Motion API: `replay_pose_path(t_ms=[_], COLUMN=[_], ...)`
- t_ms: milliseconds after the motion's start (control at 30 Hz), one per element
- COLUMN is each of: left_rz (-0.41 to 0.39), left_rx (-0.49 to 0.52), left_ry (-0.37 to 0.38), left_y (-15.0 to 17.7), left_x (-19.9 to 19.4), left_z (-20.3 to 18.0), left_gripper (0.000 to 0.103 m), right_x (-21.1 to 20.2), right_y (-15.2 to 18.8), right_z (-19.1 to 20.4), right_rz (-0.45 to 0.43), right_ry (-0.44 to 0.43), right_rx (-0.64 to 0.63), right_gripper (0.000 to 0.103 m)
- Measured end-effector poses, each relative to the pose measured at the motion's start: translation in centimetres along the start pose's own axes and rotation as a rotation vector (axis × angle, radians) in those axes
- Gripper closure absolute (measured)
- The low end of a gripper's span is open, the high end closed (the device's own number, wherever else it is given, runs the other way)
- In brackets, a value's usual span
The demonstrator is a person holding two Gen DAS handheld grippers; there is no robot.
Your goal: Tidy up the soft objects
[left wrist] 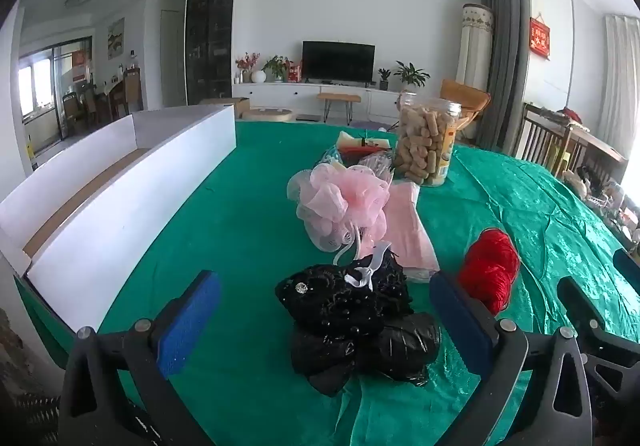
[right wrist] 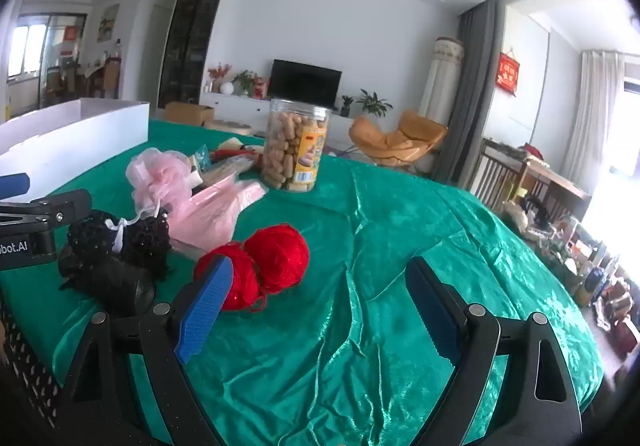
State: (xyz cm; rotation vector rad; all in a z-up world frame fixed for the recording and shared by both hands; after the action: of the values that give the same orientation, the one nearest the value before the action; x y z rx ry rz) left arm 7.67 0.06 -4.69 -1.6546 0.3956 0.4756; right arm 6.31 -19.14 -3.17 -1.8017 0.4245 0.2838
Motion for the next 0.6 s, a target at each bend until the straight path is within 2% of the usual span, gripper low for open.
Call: replay_pose_path(t_ms=[300,600], left_rz=[0.032,-0.02], left_rx=[0.01,0.021], left_ry=[-0.013,0.004], left_y=[0.2,0.0], left_x=[0.2,-1.0], left_z=[0.1,-0.4], left_gripper=[0.0,0.0], right_x=[0.2,0.0], right_y=[-0.1,-0.8], right_z=[0.1,-0.1], right_rz=[0.003,-0.013], right_ry=[-0.015,-0.013], right_rx=[0.015,0.032], right_gripper=[0.013,0.013])
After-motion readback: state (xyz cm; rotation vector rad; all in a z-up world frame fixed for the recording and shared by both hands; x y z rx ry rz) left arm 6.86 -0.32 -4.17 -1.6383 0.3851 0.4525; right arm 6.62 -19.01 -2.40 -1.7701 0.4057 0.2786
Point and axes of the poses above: each gripper's, at about its wrist camera, not at the fingertips, and x roughly the way its jaws point, z to its left, y to its underside, the point moved 9 cm from there along x, roughly the way its jaws point, and after that the axes turned 3 degrees about -x, right-handed, at the moved point
